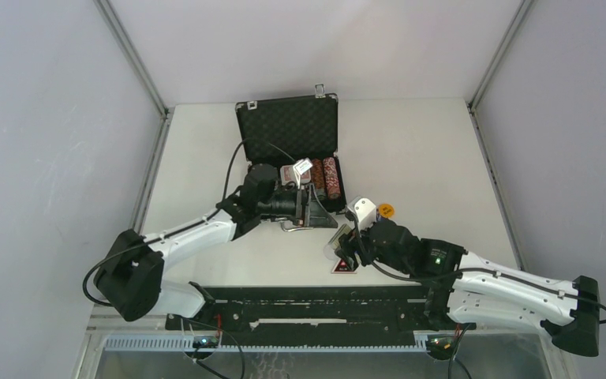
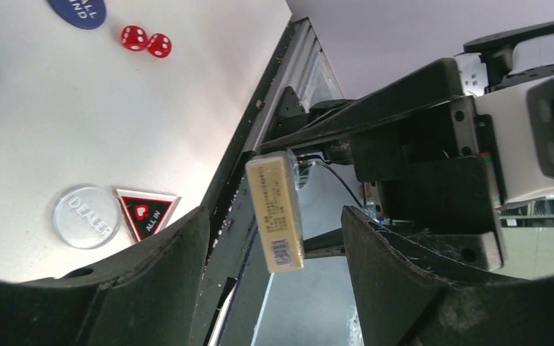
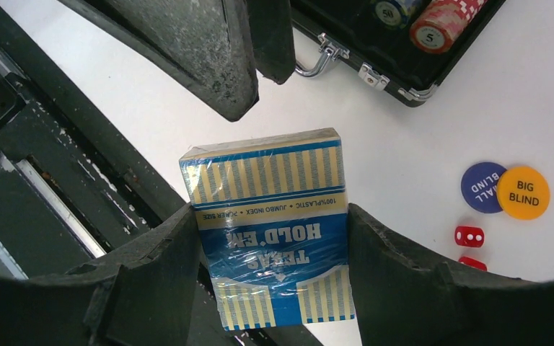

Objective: Pack up texas hold em set

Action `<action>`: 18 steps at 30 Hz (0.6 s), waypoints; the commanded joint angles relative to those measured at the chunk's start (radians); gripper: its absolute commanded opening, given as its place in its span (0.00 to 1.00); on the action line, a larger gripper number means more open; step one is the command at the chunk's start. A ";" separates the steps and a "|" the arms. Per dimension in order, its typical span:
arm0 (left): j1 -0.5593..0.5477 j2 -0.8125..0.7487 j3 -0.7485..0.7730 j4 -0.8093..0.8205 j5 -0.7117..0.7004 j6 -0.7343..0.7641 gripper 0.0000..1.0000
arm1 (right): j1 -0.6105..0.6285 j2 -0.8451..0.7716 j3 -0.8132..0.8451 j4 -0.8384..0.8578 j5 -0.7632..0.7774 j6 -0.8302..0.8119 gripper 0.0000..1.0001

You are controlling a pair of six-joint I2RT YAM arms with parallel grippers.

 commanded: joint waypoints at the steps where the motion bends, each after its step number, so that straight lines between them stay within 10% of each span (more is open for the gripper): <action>1: -0.012 0.006 0.051 0.090 0.076 -0.045 0.71 | 0.011 -0.003 0.020 0.087 -0.013 -0.010 0.02; 18: -0.077 0.113 0.066 0.024 0.066 0.011 0.42 | 0.012 0.019 0.029 0.077 0.004 -0.016 0.02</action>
